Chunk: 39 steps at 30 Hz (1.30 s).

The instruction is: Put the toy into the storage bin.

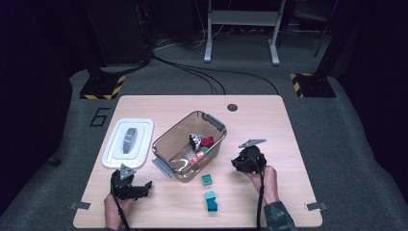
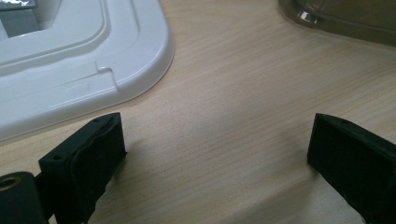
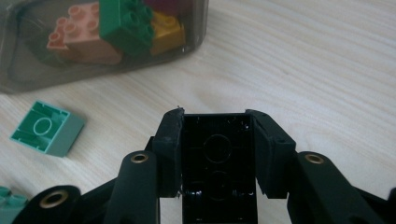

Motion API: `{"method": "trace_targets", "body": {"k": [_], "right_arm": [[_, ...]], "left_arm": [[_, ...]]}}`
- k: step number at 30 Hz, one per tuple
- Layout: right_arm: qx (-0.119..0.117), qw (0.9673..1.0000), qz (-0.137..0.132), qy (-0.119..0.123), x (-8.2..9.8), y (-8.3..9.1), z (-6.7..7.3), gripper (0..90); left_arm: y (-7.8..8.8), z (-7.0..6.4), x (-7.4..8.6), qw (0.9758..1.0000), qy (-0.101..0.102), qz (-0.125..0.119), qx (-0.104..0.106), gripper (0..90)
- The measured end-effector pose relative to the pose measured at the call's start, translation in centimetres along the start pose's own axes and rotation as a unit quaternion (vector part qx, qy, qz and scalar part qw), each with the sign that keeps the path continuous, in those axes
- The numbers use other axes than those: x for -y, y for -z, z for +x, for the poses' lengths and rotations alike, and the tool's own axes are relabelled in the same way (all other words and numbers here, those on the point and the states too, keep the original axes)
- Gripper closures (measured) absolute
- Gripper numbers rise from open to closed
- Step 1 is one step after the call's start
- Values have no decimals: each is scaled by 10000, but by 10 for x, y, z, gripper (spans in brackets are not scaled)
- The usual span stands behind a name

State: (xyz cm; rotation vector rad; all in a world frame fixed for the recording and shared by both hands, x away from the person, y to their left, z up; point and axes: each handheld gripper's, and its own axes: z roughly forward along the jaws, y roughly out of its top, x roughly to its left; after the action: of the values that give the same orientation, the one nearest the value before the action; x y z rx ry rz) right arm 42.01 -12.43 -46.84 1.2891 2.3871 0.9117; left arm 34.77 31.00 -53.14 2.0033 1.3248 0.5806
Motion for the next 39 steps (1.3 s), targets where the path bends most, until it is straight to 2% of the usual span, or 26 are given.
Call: {"method": "trace_targets", "body": {"k": [8, 16, 23, 39], "right_arm": [[42, 9999, -97, -32, -13, 2, -4, 583], [117, 9997, -190, 44, -26, 5, -8, 584], [164, 9995, -277, -8, -37, 8, -13, 584], [291, 9982, -521, 4, -65, 23, -23, 585]], "left_arm": [[0, 0, 0, 10000, 1, 1, 2, 40], [0, 0, 0, 10000, 0, 2, 3, 40], [0, 0, 0, 10000, 3, 3, 4, 40], [0, 0, 0, 10000, 3, 1, 4, 41]]}}
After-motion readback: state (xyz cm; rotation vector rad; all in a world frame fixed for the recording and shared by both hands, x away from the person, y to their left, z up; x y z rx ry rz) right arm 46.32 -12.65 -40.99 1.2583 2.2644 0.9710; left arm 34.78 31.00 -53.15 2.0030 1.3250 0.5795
